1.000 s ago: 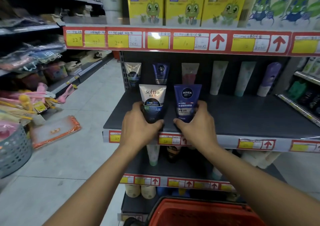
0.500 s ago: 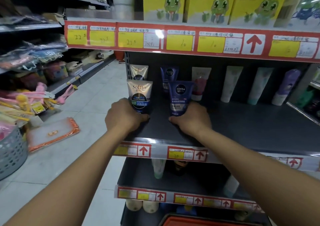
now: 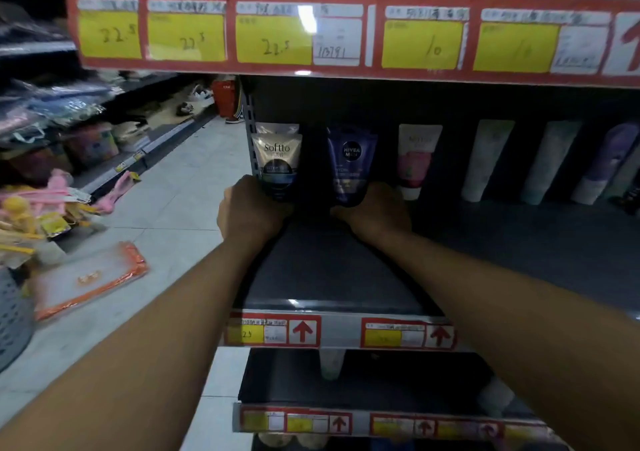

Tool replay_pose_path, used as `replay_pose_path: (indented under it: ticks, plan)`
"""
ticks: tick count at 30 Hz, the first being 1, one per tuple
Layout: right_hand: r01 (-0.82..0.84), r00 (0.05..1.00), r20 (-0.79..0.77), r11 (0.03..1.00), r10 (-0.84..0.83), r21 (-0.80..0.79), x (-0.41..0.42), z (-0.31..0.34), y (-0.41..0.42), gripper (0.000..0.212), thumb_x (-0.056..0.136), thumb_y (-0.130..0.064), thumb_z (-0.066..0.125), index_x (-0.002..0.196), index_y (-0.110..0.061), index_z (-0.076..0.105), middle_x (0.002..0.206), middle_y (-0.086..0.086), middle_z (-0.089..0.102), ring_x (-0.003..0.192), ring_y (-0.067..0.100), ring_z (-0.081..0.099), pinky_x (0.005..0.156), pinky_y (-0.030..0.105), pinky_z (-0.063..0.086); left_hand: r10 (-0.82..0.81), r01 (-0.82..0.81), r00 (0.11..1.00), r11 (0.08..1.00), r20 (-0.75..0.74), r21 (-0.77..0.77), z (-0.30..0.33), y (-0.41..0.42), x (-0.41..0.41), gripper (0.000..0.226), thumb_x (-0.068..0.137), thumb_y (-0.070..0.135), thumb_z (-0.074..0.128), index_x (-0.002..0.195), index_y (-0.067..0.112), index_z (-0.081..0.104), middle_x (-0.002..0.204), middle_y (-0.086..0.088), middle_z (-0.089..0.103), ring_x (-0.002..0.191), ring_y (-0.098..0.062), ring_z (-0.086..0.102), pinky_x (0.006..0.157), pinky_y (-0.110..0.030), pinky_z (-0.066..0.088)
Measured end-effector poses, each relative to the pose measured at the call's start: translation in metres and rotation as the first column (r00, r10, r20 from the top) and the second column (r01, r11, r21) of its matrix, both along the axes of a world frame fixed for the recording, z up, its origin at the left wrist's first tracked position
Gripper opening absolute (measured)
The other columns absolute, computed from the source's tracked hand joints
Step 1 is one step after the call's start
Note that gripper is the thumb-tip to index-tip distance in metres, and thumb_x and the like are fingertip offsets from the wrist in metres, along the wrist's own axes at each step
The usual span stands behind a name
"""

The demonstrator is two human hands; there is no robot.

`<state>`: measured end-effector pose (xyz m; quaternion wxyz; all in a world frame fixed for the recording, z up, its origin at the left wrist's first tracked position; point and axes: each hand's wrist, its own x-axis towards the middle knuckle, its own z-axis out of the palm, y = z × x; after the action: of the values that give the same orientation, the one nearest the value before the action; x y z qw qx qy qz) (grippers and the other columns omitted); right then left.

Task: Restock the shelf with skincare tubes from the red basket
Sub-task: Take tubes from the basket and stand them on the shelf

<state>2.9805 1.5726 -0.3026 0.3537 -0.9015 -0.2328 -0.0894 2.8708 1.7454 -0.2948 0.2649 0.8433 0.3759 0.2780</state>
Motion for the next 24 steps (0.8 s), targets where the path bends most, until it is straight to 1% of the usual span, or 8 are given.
replay_pose_path:
  ticks: [2, 5, 6, 9, 12, 17, 22, 24]
  plan:
    - [0.014, 1.0, 0.006, 1.0, -0.014, 0.011, 0.003, -0.004, 0.001, 0.058, 0.069, -0.056, 0.085, 0.114, -0.021, 0.074, 0.114, 0.003, 0.075, 0.103, 0.023, 0.071, 0.075, 0.024, 0.048, -0.012, 0.011, 0.999, 0.999, 0.035, 0.037, -0.007, 0.0, 0.002, 0.059, 0.066, 0.064, 0.073, 0.108, 0.022, 0.07, 0.099, -0.007, 0.073, 0.091, -0.034, 0.069, 0.067, -0.035, 0.05]
    - [0.024, 1.0, 0.006, 0.999, -0.024, 0.021, 0.008, -0.007, 0.001, 0.062, 0.067, -0.06, 0.084, 0.115, -0.022, 0.074, 0.115, 0.001, 0.074, 0.105, 0.021, 0.07, 0.081, 0.026, 0.053, -0.03, 0.028, 0.999, 0.998, 0.03, 0.063, -0.009, 0.0, 0.004, 0.06, 0.07, 0.065, 0.069, 0.113, 0.024, 0.066, 0.101, -0.005, 0.072, 0.094, -0.033, 0.068, 0.069, -0.035, 0.049]
    - [0.023, 1.0, 0.015, 1.0, -0.024, 0.02, 0.009, -0.008, 0.001, 0.062, 0.067, -0.061, 0.083, 0.114, -0.022, 0.074, 0.114, 0.001, 0.075, 0.104, 0.021, 0.07, 0.08, 0.025, 0.052, -0.034, 0.032, 0.999, 0.997, 0.026, 0.065, -0.009, 0.001, 0.005, 0.061, 0.07, 0.066, 0.068, 0.113, 0.023, 0.066, 0.1, -0.005, 0.072, 0.094, -0.033, 0.068, 0.068, -0.035, 0.049]
    - [0.022, 0.999, 0.041, 1.0, -0.023, 0.015, 0.009, -0.009, 0.001, 0.061, 0.067, -0.061, 0.082, 0.113, -0.021, 0.074, 0.113, 0.002, 0.075, 0.104, 0.022, 0.07, 0.077, 0.023, 0.047, -0.051, 0.051, 0.999, 0.996, 0.006, 0.069, -0.009, 0.001, 0.004, 0.058, 0.067, 0.067, 0.065, 0.104, 0.023, 0.068, 0.09, -0.004, 0.07, 0.088, -0.032, 0.068, 0.064, -0.033, 0.049]
    - [0.009, 0.999, 0.05, 1.0, -0.01, 0.02, 0.008, -0.01, 0.001, 0.061, 0.068, -0.061, 0.082, 0.114, -0.022, 0.074, 0.114, 0.001, 0.074, 0.105, 0.022, 0.07, 0.08, 0.024, 0.05, -0.063, 0.062, 0.998, 0.995, 0.004, 0.078, -0.009, 0.003, 0.005, 0.055, 0.069, 0.067, 0.065, 0.1, 0.022, 0.07, 0.085, -0.004, 0.069, 0.084, -0.032, 0.067, 0.062, -0.031, 0.046]
    - [-0.018, 0.998, 0.065, 0.999, 0.016, 0.026, 0.006, -0.009, 0.001, 0.054, 0.07, -0.058, 0.082, 0.111, -0.024, 0.074, 0.112, 0.001, 0.075, 0.102, 0.022, 0.07, 0.076, 0.023, 0.047, -0.064, 0.065, 0.998, 0.992, -0.007, 0.106, -0.012, 0.007, 0.008, 0.057, 0.074, 0.063, 0.069, 0.108, 0.018, 0.069, 0.093, -0.008, 0.07, 0.089, -0.035, 0.067, 0.064, -0.034, 0.048]
    - [-0.032, 0.998, 0.057, 0.999, 0.032, 0.0, 0.009, -0.01, 0.0, 0.056, 0.072, -0.058, 0.081, 0.114, -0.022, 0.074, 0.114, 0.002, 0.074, 0.103, 0.022, 0.07, 0.083, 0.03, 0.056, -0.056, 0.057, 0.998, 0.988, -0.007, 0.142, -0.014, 0.007, 0.01, 0.061, 0.079, 0.063, 0.069, 0.116, 0.015, 0.067, 0.101, -0.012, 0.072, 0.095, -0.036, 0.067, 0.073, -0.041, 0.058]
    - [-0.028, 0.998, 0.058, 1.0, 0.028, -0.001, 0.01, -0.01, 0.001, 0.056, 0.072, -0.058, 0.082, 0.112, -0.021, 0.074, 0.113, 0.002, 0.074, 0.102, 0.022, 0.07, 0.079, 0.027, 0.053, -0.064, 0.063, 0.998, 0.987, 0.006, 0.149, -0.014, 0.007, 0.01, 0.061, 0.081, 0.063, 0.068, 0.117, 0.014, 0.067, 0.102, -0.012, 0.072, 0.096, -0.037, 0.067, 0.074, -0.042, 0.059]
